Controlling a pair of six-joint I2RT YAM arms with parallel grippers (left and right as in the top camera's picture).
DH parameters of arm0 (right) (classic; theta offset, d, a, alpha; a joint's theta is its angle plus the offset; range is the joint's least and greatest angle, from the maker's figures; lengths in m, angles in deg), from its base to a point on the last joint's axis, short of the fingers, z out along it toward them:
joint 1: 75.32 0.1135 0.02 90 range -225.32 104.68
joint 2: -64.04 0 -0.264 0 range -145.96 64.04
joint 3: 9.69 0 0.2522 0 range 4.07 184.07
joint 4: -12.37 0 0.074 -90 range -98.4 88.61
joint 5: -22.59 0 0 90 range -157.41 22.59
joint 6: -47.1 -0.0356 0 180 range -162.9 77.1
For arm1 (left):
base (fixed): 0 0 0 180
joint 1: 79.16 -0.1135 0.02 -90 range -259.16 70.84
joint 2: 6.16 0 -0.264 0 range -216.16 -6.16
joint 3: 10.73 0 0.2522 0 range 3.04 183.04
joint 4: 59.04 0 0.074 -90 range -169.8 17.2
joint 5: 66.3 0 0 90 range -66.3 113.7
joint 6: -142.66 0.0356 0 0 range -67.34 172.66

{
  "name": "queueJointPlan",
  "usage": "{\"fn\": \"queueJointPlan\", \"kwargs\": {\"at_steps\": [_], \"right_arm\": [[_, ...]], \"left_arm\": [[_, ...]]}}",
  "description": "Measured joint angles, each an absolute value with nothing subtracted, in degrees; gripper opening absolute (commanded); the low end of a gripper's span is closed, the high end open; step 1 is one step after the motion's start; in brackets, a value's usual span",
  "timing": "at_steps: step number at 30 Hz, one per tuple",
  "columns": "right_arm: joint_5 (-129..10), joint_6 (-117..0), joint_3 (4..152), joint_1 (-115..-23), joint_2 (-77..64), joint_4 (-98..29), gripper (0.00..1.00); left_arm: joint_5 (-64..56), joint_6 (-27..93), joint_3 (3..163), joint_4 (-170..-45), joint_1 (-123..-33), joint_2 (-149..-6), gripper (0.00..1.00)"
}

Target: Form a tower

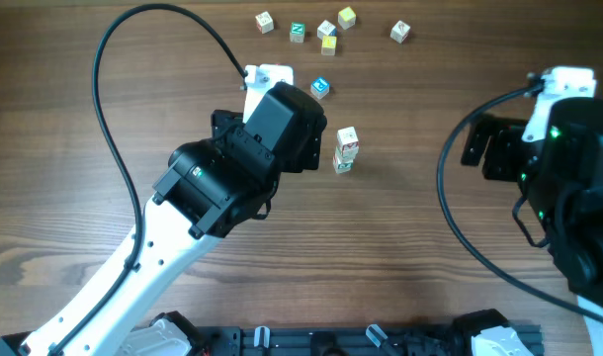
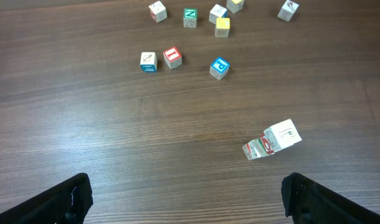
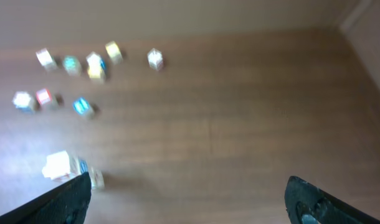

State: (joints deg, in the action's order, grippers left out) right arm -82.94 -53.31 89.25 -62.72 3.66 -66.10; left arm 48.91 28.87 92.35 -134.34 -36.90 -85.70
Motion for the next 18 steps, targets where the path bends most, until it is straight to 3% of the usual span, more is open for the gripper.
{"fn": "queueJointPlan", "kwargs": {"at_steps": [10, 15, 18], "right_arm": [[-83.8, -51.6, 89.3, -62.7, -1.3, -70.1, 1.0], [-85.5, -47.0, 87.9, -63.0, 7.8, -58.5, 1.0], [-84.8, -42.1, 79.6, -66.3, 17.1, -46.8, 1.0]], "left_arm": [[48.7, 28.9, 92.4, -134.3, -36.9, -85.7, 1.0], [48.7, 28.9, 92.4, -134.3, -36.9, -85.7, 1.0], [48.7, 28.9, 92.3, -134.4, -36.9, -85.7, 1.0]]}}
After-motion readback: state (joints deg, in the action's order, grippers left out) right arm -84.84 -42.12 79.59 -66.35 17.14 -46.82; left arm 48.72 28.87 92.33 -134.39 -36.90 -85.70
